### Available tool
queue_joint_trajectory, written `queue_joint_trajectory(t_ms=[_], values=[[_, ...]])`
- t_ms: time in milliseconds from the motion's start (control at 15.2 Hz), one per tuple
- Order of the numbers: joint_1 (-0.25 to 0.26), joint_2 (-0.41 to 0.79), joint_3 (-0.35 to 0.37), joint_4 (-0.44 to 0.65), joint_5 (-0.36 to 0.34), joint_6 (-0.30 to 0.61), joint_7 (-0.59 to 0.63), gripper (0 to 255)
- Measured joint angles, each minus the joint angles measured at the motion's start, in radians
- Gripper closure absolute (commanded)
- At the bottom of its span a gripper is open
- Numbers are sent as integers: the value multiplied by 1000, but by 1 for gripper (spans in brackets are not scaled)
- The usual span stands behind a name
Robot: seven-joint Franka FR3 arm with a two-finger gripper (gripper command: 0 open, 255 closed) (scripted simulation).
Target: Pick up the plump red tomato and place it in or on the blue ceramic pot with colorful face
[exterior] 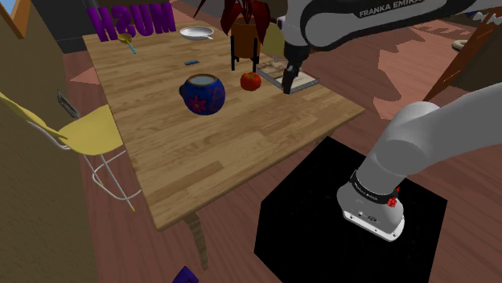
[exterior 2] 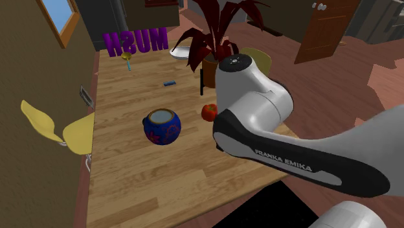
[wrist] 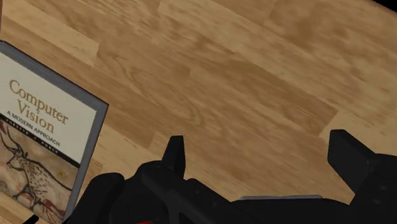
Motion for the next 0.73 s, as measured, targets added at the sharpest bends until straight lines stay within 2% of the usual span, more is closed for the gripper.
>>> queue_joint_trajectory(t_ms=[396,594,726], values=[[-77,167,31,-38,-220,301,-5,0],[-142,279,70,-25,-376,445,50,0],[-195,359,99,5,-505,520,108,0]])
